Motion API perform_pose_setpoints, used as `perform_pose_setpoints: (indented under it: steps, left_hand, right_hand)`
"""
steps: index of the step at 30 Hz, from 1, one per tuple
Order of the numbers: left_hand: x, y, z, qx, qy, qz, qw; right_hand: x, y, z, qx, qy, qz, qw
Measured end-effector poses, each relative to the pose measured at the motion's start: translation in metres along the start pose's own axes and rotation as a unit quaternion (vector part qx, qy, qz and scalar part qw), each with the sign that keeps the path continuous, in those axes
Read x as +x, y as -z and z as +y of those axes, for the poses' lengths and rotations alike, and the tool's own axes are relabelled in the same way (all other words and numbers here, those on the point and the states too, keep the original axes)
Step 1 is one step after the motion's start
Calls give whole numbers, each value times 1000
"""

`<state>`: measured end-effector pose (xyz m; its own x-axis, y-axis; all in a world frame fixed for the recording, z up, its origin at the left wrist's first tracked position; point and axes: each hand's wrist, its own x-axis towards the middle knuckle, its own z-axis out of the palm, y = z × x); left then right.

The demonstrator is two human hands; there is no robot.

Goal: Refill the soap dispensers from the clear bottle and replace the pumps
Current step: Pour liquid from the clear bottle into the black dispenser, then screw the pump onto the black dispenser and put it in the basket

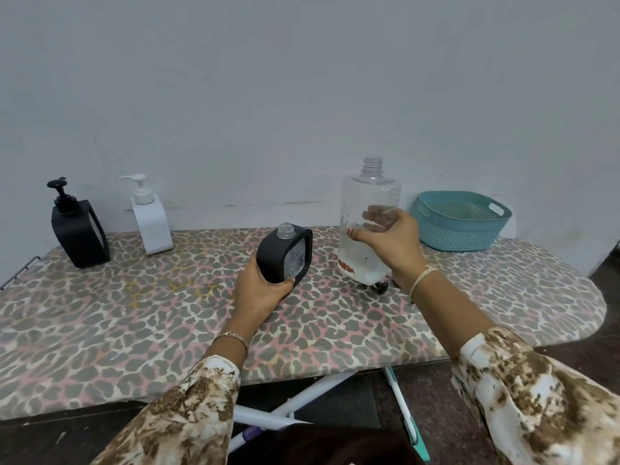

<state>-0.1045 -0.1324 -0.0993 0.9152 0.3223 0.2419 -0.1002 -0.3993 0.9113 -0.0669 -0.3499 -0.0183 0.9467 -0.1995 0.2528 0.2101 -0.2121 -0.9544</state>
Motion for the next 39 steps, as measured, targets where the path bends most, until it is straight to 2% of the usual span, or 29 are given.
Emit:
perform_pose_setpoints:
  steps: [6, 13, 22, 26, 31, 35, 39]
  left_hand:
    - [-2, 0, 0, 19, -1, 24, 1000]
    - [-3, 2, -2, 44, 27, 99, 994]
    - [-2, 3, -3, 38, 42, 99, 993]
    - [-2, 3, -4, 35, 43, 93, 994]
    - [-3, 6, -3, 17, 36, 76, 996]
    - [-6, 9, -6, 17, 25, 61, 998]
    - [-8, 9, -6, 29, 17, 58, 998]
  right_hand:
    - [-15, -23, 13, 48, 4, 1, 999]
    - [-27, -55, 33, -17, 19, 32, 999]
    - [-30, -67, 33, -50, 15, 68, 996]
    - [-32, -64, 35, -60, 19, 47, 997]
    - [-39, -51, 39, -52, 21, -23, 998]
    - [-53, -29, 47, -130, 49, -78, 987]
    - [-63, -2, 65, -181, 57, -59, 980]
